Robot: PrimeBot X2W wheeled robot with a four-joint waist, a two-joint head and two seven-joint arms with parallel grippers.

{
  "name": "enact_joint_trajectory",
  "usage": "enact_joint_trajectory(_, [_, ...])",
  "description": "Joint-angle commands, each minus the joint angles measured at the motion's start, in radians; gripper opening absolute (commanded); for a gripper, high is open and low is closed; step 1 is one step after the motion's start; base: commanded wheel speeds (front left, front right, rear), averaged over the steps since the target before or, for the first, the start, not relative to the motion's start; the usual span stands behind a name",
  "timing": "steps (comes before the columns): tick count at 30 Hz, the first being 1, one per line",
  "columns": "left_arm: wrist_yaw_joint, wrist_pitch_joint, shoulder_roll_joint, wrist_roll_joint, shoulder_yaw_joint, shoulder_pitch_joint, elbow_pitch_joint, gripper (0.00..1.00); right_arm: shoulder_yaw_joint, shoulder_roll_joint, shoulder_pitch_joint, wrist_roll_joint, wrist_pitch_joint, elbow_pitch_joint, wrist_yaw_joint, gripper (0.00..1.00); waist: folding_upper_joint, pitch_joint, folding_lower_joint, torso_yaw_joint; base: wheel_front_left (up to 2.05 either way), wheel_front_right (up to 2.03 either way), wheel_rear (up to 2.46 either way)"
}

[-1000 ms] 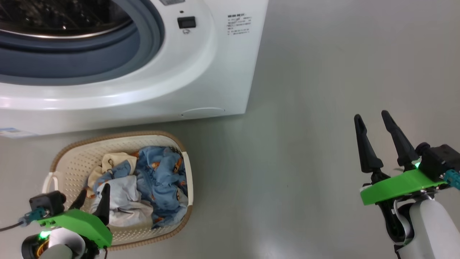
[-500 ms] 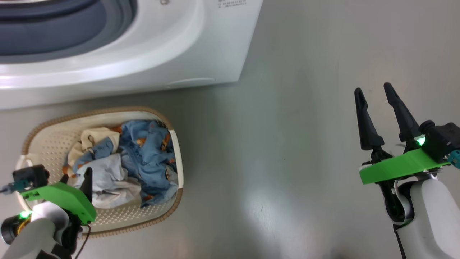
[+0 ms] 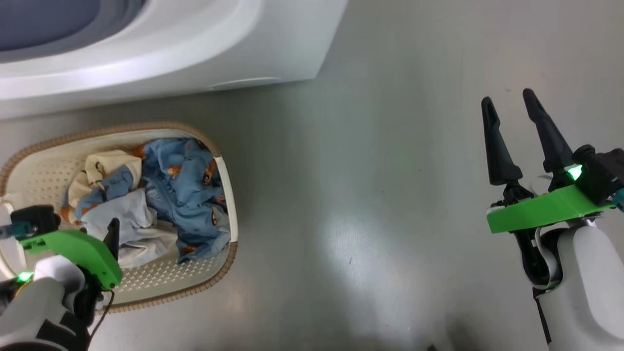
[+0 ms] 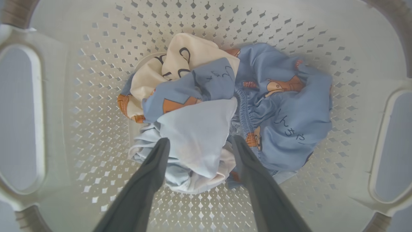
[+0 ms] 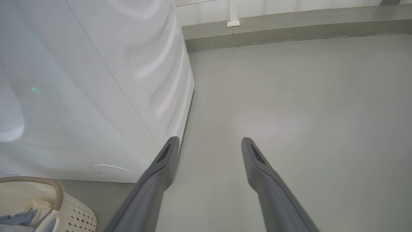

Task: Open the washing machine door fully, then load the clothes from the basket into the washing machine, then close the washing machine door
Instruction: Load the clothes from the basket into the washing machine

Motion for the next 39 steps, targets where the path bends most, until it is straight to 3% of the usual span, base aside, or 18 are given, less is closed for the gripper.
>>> enact_joint_trajectory(1, [-0.002, 0.004, 0.054, -0.012, 0.015, -0.002, 0.007, 1.0, 0.025, 0.001, 0.016, -0.014, -0.008, -0.026, 0.001, 1.0, -0.0001, 0.017, 0.0, -0.004, 0.0, 0.0, 0.0])
enact_joint_trajectory(20, [-0.002, 0.074, 0.076, -0.072, -0.028, -0.071, 0.034, 1.0, 0.043, 0.005, -0.013, -0.029, -0.008, -0.05, 0.001, 1.0, -0.0001, 0.088, 0.0, -0.024, 0.0, 0.0, 0.0])
enact_joint_trajectory(21, [-0.002, 0.076, 0.077, -0.075, -0.029, -0.073, 0.035, 0.65, 0.044, 0.005, -0.013, -0.03, -0.008, -0.051, 0.001, 1.0, -0.0001, 0.09, 0.0, -0.025, 0.0, 0.0, 0.0])
enact_joint_trajectory(22, [-0.002, 0.076, 0.079, -0.077, -0.031, -0.076, 0.035, 0.38, 0.044, 0.005, -0.014, -0.03, -0.008, -0.051, 0.001, 1.0, -0.0001, 0.091, 0.0, -0.026, 0.0, 0.0, 0.0])
enact_joint_trajectory(24, [-0.002, 0.079, 0.079, -0.082, -0.035, -0.079, 0.037, 0.0, 0.044, 0.005, -0.015, -0.03, -0.008, -0.051, 0.001, 1.0, -0.0001, 0.091, 0.0, -0.028, 0.0, 0.0, 0.0])
enact_joint_trajectory(39, [-0.002, 0.006, 0.044, -0.161, -0.039, -0.014, 0.013, 0.0, 0.055, 0.007, -0.004, -0.025, -0.008, -0.025, 0.001, 1.0, -0.0001, -0.009, 0.0, 0.007, 0.0, 0.0, 0.0])
